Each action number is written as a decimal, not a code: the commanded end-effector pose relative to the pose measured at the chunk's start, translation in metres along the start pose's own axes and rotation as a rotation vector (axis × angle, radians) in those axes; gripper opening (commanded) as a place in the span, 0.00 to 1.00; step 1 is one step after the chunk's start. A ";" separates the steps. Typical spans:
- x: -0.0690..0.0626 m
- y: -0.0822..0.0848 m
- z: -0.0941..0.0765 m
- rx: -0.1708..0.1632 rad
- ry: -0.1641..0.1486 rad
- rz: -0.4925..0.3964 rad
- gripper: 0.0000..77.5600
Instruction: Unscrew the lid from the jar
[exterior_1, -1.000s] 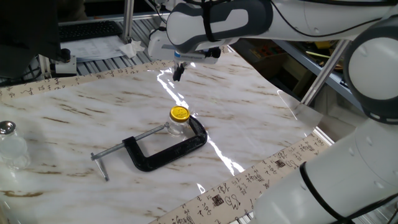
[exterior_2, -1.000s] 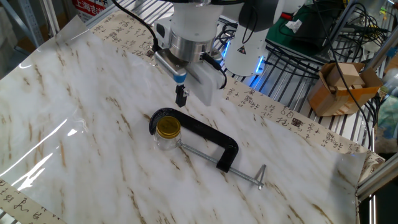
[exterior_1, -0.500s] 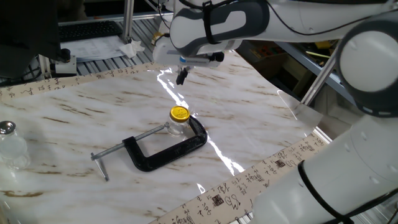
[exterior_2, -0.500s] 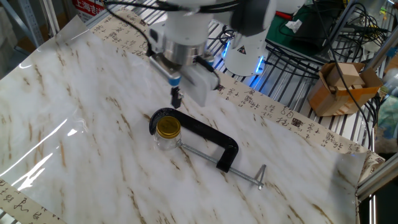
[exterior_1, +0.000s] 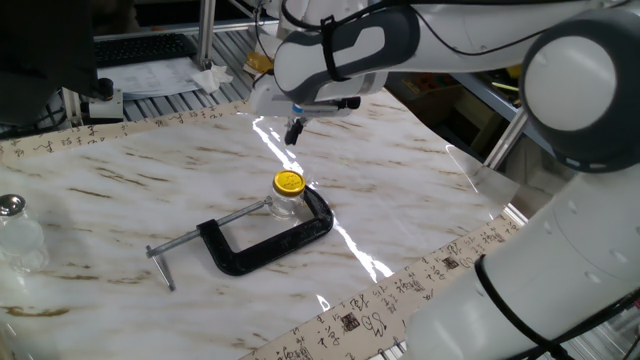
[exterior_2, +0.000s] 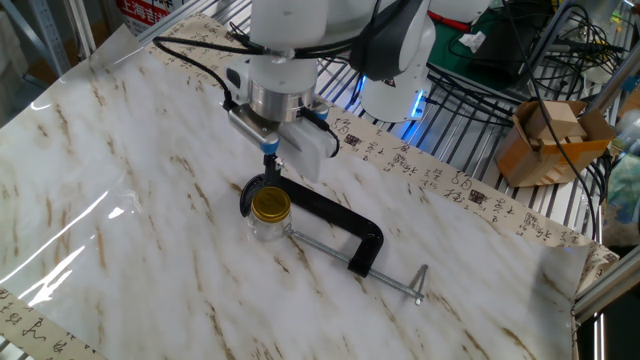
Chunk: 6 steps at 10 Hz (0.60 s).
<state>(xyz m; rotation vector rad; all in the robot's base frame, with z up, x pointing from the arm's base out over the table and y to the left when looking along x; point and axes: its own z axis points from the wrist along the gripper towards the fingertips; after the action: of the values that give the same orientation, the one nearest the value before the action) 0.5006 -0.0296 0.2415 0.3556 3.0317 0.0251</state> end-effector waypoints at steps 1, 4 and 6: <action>0.000 -0.005 0.012 0.002 0.015 -0.041 0.00; 0.001 -0.006 0.017 0.006 0.008 -0.037 0.00; 0.002 -0.007 0.020 0.003 0.022 -0.036 0.00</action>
<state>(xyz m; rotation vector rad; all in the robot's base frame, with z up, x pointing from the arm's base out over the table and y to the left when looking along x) 0.4993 -0.0347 0.2243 0.3053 3.0499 0.0181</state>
